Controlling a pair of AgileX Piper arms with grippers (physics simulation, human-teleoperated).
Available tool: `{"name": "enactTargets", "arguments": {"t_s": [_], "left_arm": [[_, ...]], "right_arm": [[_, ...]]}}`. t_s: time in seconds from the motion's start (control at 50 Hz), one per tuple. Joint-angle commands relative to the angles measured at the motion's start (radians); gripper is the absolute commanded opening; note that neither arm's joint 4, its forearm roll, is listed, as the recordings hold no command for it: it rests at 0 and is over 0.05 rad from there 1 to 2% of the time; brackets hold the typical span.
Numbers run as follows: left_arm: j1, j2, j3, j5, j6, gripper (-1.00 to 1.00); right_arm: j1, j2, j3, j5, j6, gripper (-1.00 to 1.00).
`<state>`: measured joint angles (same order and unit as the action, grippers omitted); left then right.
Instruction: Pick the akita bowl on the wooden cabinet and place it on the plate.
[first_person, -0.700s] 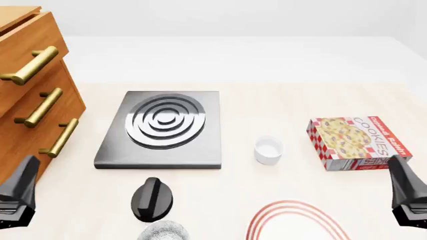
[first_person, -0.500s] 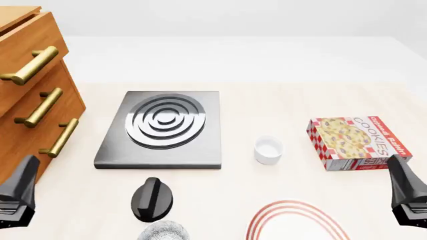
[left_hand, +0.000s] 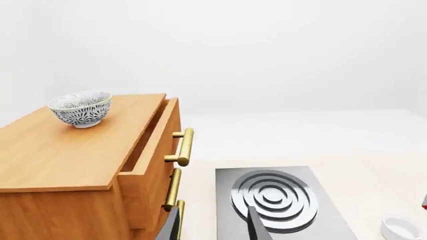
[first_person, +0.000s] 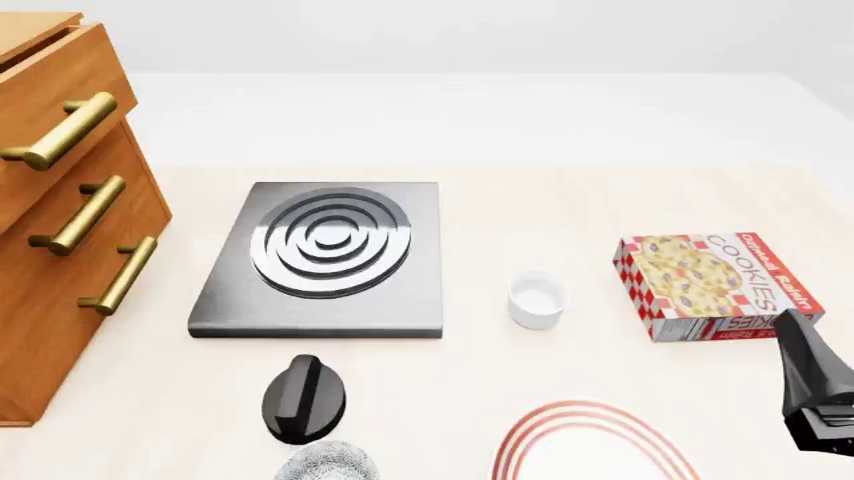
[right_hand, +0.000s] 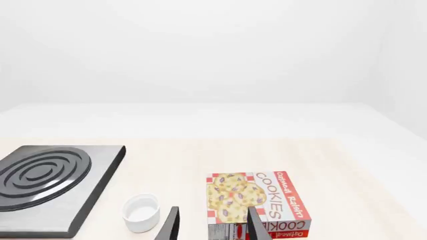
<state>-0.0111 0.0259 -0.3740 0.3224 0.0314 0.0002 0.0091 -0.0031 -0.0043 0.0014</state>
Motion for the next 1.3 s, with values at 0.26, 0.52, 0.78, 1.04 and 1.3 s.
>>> {"name": "enactTargets", "arguments": {"t_s": [0.26,0.52,0.78,1.04,1.3], "left_arm": [[-0.031,0.343,-0.546,0.251,-0.104,1.0],[-0.01,0.5,-0.864,0.391,-0.117,1.0],[0.037,0.604,-1.111,0.527,-0.178,1.0],[0.142,0.711,-1.211,0.529,-0.249,1.0],[0.292,0.827,-1.243,0.477,-0.339,1.0]], "right_arm": [[0.001,-0.004,-0.001,0.005,0.0,1.0],[0.001,-0.003,-0.002,0.004,0.0,1.0],[0.001,-0.002,-0.002,0.004,0.001,1.0],[0.001,-0.002,-0.002,0.004,0.001,1.0],[0.001,-0.002,-0.002,0.004,0.0,1.0]]}}
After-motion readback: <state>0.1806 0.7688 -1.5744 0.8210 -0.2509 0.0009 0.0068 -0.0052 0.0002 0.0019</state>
